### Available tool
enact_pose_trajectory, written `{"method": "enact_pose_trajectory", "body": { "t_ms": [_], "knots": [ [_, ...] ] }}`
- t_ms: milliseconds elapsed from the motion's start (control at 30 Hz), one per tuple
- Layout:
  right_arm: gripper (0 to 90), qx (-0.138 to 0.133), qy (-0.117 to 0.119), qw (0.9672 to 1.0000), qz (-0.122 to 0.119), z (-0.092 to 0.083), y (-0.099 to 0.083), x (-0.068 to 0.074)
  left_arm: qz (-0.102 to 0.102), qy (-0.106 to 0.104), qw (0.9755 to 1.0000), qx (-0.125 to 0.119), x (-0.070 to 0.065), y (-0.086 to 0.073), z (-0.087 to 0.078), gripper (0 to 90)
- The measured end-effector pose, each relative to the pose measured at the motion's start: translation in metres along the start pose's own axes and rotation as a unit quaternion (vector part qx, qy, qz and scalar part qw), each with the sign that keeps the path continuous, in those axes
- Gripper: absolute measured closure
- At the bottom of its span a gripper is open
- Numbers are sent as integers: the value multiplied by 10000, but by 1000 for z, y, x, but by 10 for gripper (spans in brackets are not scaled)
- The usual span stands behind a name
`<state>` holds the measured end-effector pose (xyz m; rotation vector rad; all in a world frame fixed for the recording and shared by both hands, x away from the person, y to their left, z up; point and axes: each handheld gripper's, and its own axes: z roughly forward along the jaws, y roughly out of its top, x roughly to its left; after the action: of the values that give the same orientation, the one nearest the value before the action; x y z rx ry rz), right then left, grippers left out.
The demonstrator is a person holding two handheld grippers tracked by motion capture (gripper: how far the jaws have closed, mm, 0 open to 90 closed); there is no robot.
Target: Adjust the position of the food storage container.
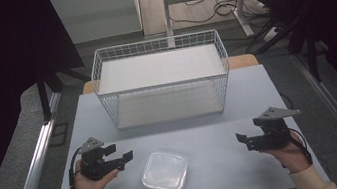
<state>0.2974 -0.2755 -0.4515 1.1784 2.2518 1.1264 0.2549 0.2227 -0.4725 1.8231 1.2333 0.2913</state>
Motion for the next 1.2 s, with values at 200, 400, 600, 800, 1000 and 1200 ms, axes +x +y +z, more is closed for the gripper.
{"method": "enact_pose_trajectory", "body": {
  "t_ms": [200, 400, 600, 800, 1000, 1200],
  "knots": [
    [172, 83, 104, 9999, -18, 3, -2, -4, -6, 46, 10000, -47, -1, 1, -6, 246],
    [177, 91, 37, 9999, 27, 2, -1, -3, -92, 15, 10000, -11, 2, -5, -9, 247],
    [185, 70, -4, 9999, 121, -3, 0, -5, -122, -104, 9999, -22, 2, -5, -10, 248],
    [187, 123, 6, 9998, 178, -1, -2, -9, -70, 73, 9999, 28, 1, -4, -8, 253],
    [189, 140, -19, 9997, 196, -2, -2, -10, 32, 74, 10000, 15, -2, -2, -10, 248],
    [190, 154, -29, 9996, 234, -2, -3, -10, 121, -28, 9999, 36, -6, 1, -16, 270]
  ]
}}
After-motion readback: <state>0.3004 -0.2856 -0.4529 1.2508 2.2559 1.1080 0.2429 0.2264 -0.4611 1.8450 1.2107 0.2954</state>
